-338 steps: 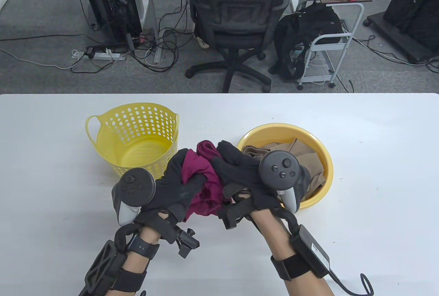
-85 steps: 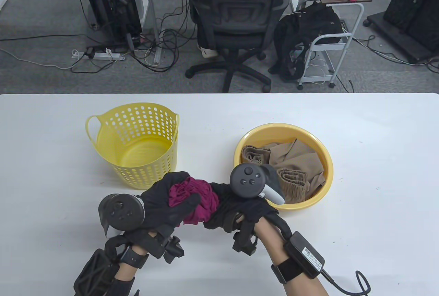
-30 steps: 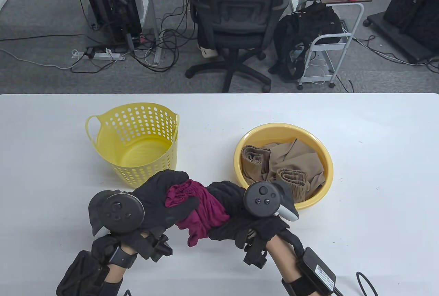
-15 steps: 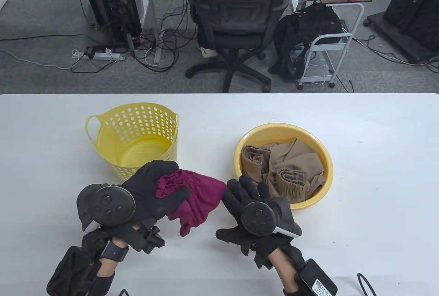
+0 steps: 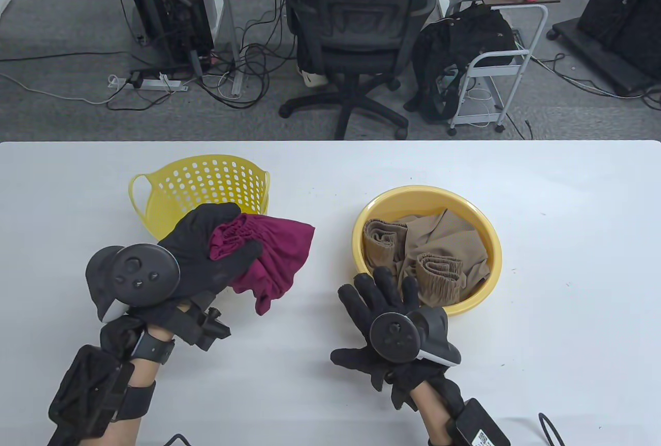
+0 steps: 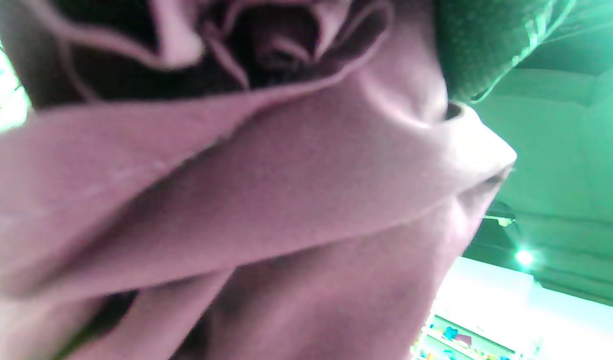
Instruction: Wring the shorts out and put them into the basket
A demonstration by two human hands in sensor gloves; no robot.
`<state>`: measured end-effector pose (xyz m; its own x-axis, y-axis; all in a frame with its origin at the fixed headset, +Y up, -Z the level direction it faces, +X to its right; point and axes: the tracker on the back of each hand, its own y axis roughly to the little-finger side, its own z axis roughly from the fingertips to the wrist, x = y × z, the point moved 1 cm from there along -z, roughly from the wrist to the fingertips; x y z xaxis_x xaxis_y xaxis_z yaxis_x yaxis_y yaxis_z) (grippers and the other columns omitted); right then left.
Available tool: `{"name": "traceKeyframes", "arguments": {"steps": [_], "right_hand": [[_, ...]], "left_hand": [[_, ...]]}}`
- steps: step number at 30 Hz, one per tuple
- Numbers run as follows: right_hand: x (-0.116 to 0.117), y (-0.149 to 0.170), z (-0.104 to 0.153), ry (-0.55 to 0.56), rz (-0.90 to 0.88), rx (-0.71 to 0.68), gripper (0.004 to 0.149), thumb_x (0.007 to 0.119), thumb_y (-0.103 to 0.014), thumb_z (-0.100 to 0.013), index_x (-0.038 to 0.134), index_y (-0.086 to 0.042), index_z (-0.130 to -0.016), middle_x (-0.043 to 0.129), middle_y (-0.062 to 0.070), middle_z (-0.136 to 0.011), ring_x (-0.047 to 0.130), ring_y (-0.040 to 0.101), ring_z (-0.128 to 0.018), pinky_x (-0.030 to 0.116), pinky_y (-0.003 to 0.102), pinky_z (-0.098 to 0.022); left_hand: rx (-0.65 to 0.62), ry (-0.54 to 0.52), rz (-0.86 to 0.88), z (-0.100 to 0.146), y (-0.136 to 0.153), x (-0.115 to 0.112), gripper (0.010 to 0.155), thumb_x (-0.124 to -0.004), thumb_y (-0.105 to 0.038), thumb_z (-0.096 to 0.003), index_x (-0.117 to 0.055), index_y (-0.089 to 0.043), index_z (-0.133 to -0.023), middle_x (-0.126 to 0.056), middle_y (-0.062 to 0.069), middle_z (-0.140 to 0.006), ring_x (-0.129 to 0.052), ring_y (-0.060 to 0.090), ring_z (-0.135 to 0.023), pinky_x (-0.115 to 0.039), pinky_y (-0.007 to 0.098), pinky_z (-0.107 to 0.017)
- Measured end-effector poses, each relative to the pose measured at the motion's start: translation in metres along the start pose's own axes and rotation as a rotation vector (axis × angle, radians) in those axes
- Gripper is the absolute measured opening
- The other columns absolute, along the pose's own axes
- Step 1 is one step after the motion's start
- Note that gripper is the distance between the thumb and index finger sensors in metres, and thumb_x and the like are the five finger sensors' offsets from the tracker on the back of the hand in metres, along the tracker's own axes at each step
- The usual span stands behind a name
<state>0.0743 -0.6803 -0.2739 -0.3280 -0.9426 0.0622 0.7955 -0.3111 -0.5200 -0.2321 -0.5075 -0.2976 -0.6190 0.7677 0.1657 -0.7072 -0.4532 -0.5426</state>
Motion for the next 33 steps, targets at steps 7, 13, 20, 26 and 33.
{"name": "traceKeyframes", "arguments": {"steps": [7, 13, 20, 26, 33], "right_hand": [[-0.002, 0.002, 0.002, -0.003, 0.007, 0.005, 0.103, 0.080, -0.076, -0.041, 0.041, -0.013, -0.113, 0.035, 0.027, -0.114, 0.023, 0.057, -0.103, 0.019, 0.081, -0.061], [-0.004, 0.002, 0.003, 0.007, 0.006, 0.002, 0.103, 0.080, -0.076, -0.041, 0.042, -0.013, -0.113, 0.035, 0.026, -0.114, 0.023, 0.057, -0.103, 0.019, 0.081, -0.061], [-0.004, 0.003, 0.003, 0.007, -0.007, -0.007, 0.103, 0.080, -0.075, -0.041, 0.042, -0.013, -0.113, 0.034, 0.026, -0.115, 0.023, 0.057, -0.104, 0.019, 0.081, -0.061], [-0.004, 0.003, 0.004, 0.013, -0.007, -0.007, 0.102, 0.080, -0.075, -0.041, 0.042, -0.013, -0.113, 0.036, 0.026, -0.114, 0.023, 0.057, -0.104, 0.019, 0.081, -0.061], [-0.004, 0.003, 0.005, 0.012, -0.018, -0.015, 0.102, 0.080, -0.075, -0.041, 0.042, -0.013, -0.113, 0.035, 0.026, -0.115, 0.023, 0.057, -0.104, 0.019, 0.081, -0.061]], "left_hand": [[0.029, -0.032, -0.068, -0.009, 0.004, 0.021, 0.065, -0.082, -0.055, -0.0538, -0.055, -0.023, -0.104, -0.072, 0.018, -0.103, -0.084, 0.042, -0.087, -0.062, 0.066, -0.069], [0.075, -0.050, -0.117, -0.014, 0.016, 0.029, 0.066, -0.081, -0.051, -0.0541, -0.049, -0.026, -0.106, -0.063, 0.015, -0.111, -0.075, 0.045, -0.095, -0.053, 0.068, -0.072], [0.148, -0.027, -0.170, -0.022, 0.039, 0.018, 0.066, -0.080, -0.047, -0.0541, -0.046, -0.029, -0.107, -0.057, 0.012, -0.115, -0.071, 0.043, -0.098, -0.050, 0.066, -0.073], [0.212, 0.022, -0.213, -0.026, 0.056, -0.002, 0.066, -0.079, -0.046, -0.0541, -0.044, -0.029, -0.107, -0.055, 0.011, -0.117, -0.069, 0.043, -0.102, -0.048, 0.066, -0.074], [0.292, 0.089, -0.243, -0.026, 0.078, -0.024, 0.066, -0.079, -0.045, -0.0546, -0.043, -0.030, -0.107, -0.054, 0.011, -0.118, -0.068, 0.044, -0.104, -0.046, 0.068, -0.073]]}}
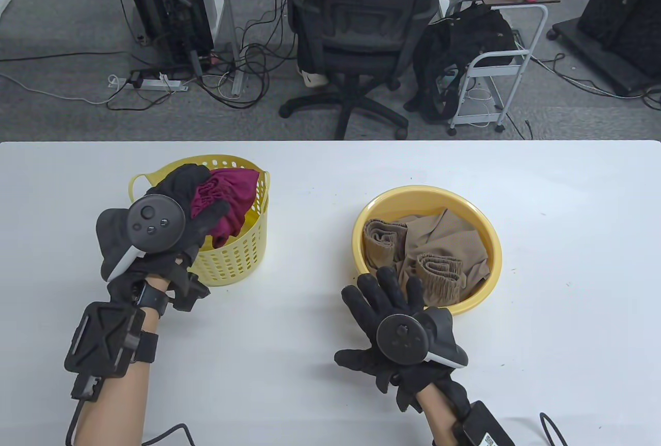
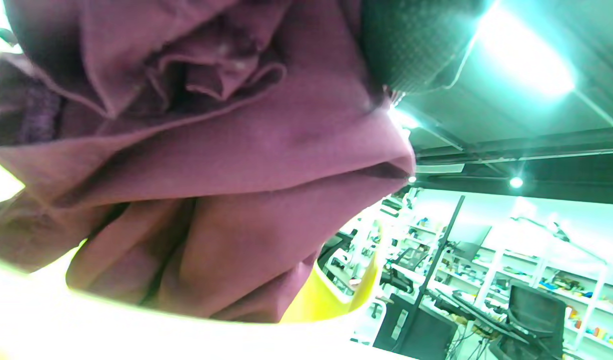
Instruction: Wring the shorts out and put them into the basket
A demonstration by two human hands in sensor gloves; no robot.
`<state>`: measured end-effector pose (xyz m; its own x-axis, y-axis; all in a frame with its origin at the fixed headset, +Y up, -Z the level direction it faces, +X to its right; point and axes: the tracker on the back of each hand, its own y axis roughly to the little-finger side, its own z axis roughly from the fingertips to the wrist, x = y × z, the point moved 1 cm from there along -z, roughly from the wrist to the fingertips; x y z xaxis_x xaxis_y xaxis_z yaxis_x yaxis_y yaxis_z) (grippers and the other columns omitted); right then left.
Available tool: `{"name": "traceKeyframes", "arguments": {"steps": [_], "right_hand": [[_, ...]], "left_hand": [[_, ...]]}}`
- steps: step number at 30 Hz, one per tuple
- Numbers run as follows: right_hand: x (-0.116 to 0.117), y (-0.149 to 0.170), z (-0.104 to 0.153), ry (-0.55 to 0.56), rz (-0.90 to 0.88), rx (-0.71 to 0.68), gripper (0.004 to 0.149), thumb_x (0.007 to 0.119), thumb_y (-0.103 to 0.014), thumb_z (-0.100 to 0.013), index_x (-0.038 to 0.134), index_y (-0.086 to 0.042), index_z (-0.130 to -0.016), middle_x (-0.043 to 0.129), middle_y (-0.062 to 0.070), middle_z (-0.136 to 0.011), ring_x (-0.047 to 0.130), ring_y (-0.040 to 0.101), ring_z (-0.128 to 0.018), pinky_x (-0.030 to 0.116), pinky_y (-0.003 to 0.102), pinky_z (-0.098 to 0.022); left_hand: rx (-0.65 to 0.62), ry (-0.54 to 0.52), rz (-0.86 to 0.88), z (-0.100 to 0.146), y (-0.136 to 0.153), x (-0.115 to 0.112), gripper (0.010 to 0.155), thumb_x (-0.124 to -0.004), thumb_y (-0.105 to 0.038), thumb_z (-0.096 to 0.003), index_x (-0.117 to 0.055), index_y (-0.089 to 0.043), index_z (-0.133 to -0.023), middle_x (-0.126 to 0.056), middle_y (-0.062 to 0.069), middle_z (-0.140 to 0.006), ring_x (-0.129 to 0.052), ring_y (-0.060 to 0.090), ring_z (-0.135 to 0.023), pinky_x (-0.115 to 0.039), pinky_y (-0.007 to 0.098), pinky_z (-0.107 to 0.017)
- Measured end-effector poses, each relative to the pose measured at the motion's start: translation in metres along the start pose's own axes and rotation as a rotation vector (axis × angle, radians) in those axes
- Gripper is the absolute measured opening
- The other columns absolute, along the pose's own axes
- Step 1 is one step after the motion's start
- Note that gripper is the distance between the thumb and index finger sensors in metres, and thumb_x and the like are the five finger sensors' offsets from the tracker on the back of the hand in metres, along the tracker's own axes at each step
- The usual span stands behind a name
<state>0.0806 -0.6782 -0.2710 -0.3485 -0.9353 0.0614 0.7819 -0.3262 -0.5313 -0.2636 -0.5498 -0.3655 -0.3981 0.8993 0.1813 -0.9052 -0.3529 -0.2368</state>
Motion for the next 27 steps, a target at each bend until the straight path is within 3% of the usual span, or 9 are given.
{"name": "traceKeyframes", "arguments": {"steps": [16, 27], "right_hand": [[-0.001, 0.001, 0.002, 0.001, 0.000, 0.006, 0.102, 0.080, -0.075, -0.041, 0.043, -0.013, -0.113, 0.035, 0.026, -0.115, 0.024, 0.057, -0.103, 0.019, 0.081, -0.061], [-0.001, 0.000, 0.002, -0.006, 0.010, 0.005, 0.102, 0.080, -0.075, -0.041, 0.043, -0.013, -0.113, 0.035, 0.026, -0.114, 0.024, 0.057, -0.103, 0.019, 0.081, -0.061]], "left_hand": [[0.054, 0.119, -0.061, 0.001, 0.017, -0.032, 0.069, -0.083, -0.047, -0.0534, -0.046, -0.029, -0.109, -0.051, 0.015, -0.120, -0.063, 0.050, -0.106, -0.044, 0.072, -0.071], [0.004, 0.112, -0.094, 0.011, 0.010, -0.030, 0.067, -0.081, -0.048, -0.0540, -0.048, -0.030, -0.109, -0.046, 0.016, -0.123, -0.055, 0.052, -0.110, -0.040, 0.074, -0.071]]}}
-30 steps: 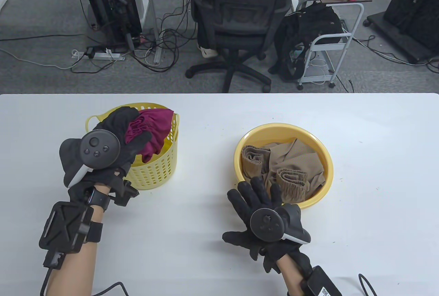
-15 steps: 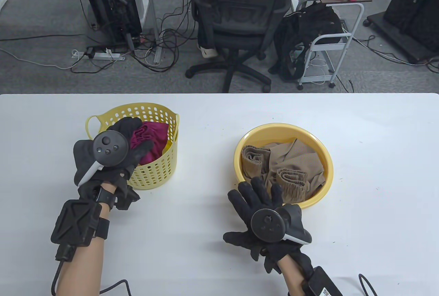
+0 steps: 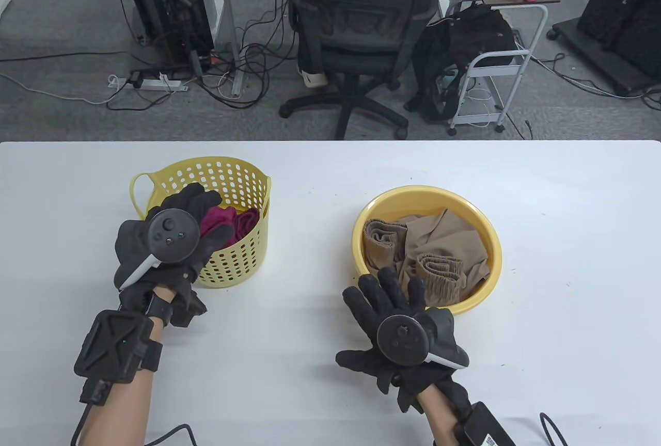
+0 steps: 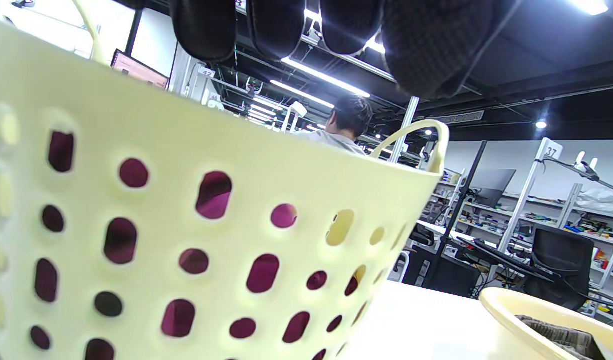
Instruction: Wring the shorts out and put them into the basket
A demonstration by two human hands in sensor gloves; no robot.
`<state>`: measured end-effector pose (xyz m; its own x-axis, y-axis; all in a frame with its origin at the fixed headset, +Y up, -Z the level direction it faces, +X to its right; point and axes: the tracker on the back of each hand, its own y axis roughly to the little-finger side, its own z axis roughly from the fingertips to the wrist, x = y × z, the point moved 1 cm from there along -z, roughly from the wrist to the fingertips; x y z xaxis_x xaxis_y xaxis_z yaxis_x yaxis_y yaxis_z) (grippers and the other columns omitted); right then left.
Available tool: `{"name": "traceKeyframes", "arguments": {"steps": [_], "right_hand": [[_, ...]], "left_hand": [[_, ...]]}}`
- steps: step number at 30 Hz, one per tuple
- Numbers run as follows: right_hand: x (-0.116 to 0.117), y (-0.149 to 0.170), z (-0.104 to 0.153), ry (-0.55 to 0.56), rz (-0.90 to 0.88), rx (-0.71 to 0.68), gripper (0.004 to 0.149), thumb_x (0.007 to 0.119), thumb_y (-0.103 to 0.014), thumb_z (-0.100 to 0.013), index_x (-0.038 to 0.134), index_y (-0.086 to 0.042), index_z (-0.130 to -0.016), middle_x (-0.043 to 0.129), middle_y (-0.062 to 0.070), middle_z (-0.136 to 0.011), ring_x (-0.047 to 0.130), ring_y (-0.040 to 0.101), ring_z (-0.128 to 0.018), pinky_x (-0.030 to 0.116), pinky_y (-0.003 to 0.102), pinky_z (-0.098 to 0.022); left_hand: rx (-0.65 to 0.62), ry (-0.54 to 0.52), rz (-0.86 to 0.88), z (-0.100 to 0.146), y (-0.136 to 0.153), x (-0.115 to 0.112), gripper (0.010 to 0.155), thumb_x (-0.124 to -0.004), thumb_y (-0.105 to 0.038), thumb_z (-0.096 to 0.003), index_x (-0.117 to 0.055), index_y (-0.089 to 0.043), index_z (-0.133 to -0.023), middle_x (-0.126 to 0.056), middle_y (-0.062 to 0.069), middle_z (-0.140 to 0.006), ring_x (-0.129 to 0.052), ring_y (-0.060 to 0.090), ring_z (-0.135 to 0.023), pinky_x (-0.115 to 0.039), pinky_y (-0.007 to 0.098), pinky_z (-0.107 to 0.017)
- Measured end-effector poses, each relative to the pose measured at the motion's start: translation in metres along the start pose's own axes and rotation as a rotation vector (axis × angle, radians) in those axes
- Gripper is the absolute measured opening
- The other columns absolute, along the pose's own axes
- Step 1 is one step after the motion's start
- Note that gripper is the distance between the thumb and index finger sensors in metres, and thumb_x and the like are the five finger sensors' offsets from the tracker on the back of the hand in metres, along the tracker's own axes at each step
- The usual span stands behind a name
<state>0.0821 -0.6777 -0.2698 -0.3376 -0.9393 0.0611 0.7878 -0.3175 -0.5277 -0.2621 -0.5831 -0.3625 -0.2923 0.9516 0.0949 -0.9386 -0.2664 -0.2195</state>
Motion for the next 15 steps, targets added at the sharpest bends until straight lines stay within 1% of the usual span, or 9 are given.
{"name": "traceKeyframes", "arguments": {"steps": [5, 9, 12, 15], "right_hand": [[0.000, 0.000, 0.000, -0.004, 0.001, -0.001, 0.102, 0.080, -0.075, -0.041, 0.043, -0.012, -0.113, 0.035, 0.026, -0.115, 0.024, 0.057, -0.104, 0.019, 0.081, -0.061], [0.000, -0.001, 0.000, -0.005, 0.004, -0.001, 0.102, 0.080, -0.075, -0.041, 0.043, -0.012, -0.113, 0.035, 0.026, -0.114, 0.024, 0.057, -0.103, 0.019, 0.081, -0.061], [0.000, -0.001, 0.000, -0.002, 0.005, 0.000, 0.102, 0.080, -0.075, -0.041, 0.043, -0.012, -0.113, 0.036, 0.026, -0.114, 0.024, 0.057, -0.103, 0.019, 0.081, -0.061], [0.000, -0.001, 0.000, -0.001, 0.007, 0.001, 0.102, 0.080, -0.075, -0.041, 0.043, -0.013, -0.113, 0.035, 0.026, -0.114, 0.024, 0.057, -0.103, 0.019, 0.081, -0.061]], "left_hand": [[-0.056, -0.014, 0.009, 0.010, -0.008, 0.005, 0.069, -0.081, -0.050, -0.0538, -0.047, -0.029, -0.110, -0.043, 0.017, -0.124, -0.049, 0.053, -0.112, -0.037, 0.075, -0.071], [-0.134, -0.025, -0.019, 0.024, -0.024, 0.007, 0.071, -0.081, -0.053, -0.0534, -0.046, -0.029, -0.111, -0.040, 0.016, -0.125, -0.045, 0.053, -0.114, -0.034, 0.075, -0.071], [-0.201, -0.031, -0.038, 0.038, -0.039, 0.003, 0.075, -0.080, -0.056, -0.0529, -0.044, -0.029, -0.113, -0.037, 0.018, -0.126, -0.041, 0.054, -0.114, -0.032, 0.076, -0.070], [-0.254, -0.016, -0.046, 0.052, -0.054, -0.004, 0.079, -0.079, -0.059, -0.0521, -0.042, -0.028, -0.114, -0.034, 0.020, -0.127, -0.036, 0.055, -0.115, -0.030, 0.076, -0.070]]}}
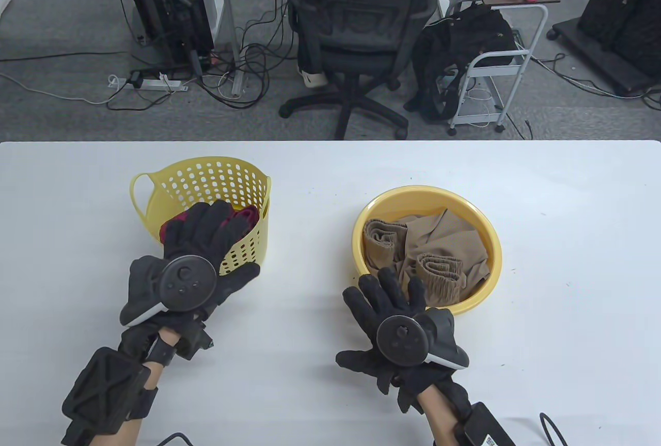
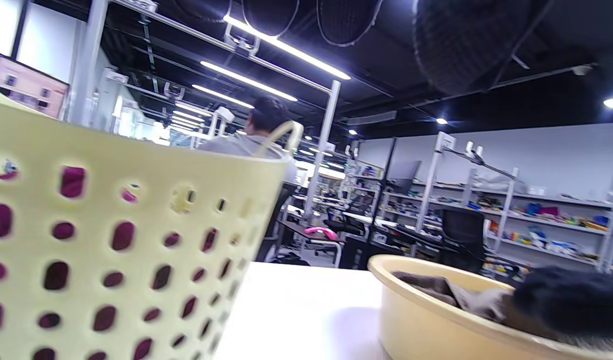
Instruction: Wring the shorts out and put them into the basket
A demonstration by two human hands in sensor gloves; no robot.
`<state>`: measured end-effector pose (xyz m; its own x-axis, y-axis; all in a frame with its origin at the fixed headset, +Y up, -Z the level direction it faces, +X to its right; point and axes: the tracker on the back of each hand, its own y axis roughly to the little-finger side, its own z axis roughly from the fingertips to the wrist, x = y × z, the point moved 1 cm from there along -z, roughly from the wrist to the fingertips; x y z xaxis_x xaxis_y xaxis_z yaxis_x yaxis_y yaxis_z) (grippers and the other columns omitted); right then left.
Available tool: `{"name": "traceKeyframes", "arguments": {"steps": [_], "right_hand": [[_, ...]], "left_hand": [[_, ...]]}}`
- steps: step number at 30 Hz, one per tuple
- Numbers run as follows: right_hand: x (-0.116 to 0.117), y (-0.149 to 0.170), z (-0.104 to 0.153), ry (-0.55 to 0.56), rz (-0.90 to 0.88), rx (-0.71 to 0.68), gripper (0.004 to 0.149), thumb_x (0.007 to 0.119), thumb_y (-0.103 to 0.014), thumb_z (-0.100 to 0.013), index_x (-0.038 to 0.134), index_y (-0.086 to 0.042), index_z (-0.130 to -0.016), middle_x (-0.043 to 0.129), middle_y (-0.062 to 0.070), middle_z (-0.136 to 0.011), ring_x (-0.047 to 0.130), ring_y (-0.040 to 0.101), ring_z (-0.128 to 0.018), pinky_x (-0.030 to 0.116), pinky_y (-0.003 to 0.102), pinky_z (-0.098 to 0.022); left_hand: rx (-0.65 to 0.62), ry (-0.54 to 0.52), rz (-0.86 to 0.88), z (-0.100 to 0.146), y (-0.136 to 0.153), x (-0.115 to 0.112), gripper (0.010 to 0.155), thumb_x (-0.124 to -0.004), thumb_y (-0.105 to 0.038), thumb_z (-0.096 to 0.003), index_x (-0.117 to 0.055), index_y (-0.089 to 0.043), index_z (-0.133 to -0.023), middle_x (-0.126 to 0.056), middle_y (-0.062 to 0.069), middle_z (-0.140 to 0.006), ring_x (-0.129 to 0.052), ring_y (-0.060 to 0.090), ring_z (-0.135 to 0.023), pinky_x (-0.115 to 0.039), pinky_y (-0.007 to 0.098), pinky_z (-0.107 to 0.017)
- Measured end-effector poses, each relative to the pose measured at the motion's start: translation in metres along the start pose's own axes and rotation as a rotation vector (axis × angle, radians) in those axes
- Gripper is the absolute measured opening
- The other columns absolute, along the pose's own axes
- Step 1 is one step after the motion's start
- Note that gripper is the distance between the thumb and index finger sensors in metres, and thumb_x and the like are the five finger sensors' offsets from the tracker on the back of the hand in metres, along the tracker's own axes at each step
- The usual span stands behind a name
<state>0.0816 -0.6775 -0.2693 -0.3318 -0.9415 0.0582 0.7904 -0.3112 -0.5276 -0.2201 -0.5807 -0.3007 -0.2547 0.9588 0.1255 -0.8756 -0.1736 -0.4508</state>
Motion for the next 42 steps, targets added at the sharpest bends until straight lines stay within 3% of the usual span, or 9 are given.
{"name": "traceKeyframes", "arguments": {"steps": [6, 12, 28, 42], "right_hand": [[0.000, -0.001, 0.000, -0.003, 0.005, -0.001, 0.102, 0.080, -0.075, -0.041, 0.043, -0.012, -0.113, 0.034, 0.026, -0.115, 0.023, 0.057, -0.103, 0.019, 0.081, -0.061], [0.001, -0.002, 0.000, -0.011, 0.008, -0.003, 0.103, 0.080, -0.075, -0.041, 0.042, -0.012, -0.113, 0.034, 0.027, -0.114, 0.023, 0.057, -0.103, 0.019, 0.081, -0.061], [0.003, -0.007, 0.001, -0.026, 0.022, -0.012, 0.103, 0.080, -0.075, -0.041, 0.042, -0.012, -0.113, 0.034, 0.027, -0.115, 0.023, 0.057, -0.103, 0.019, 0.081, -0.061], [0.003, -0.008, 0.001, -0.028, 0.026, -0.010, 0.103, 0.080, -0.075, -0.041, 0.042, -0.012, -0.113, 0.033, 0.027, -0.115, 0.022, 0.057, -0.103, 0.019, 0.081, -0.061]], "left_hand": [[-0.091, 0.000, -0.011, 0.016, -0.031, -0.020, 0.082, -0.079, -0.062, -0.0515, -0.040, -0.026, -0.115, -0.031, 0.023, -0.127, -0.033, 0.057, -0.114, -0.028, 0.077, -0.069], [-0.116, 0.005, 0.002, 0.025, -0.042, -0.043, 0.084, -0.078, -0.063, -0.0513, -0.040, -0.026, -0.116, -0.031, 0.023, -0.127, -0.031, 0.058, -0.113, -0.026, 0.077, -0.068], [-0.116, 0.106, -0.004, 0.036, -0.042, -0.100, 0.088, -0.077, -0.067, -0.0503, -0.037, -0.027, -0.117, -0.027, 0.023, -0.127, -0.028, 0.060, -0.113, -0.025, 0.078, -0.067], [-0.094, 0.183, -0.039, 0.041, -0.031, -0.117, 0.087, -0.073, -0.070, -0.0505, -0.036, -0.027, -0.118, -0.029, 0.025, -0.127, -0.030, 0.061, -0.113, -0.027, 0.079, -0.067]]}}
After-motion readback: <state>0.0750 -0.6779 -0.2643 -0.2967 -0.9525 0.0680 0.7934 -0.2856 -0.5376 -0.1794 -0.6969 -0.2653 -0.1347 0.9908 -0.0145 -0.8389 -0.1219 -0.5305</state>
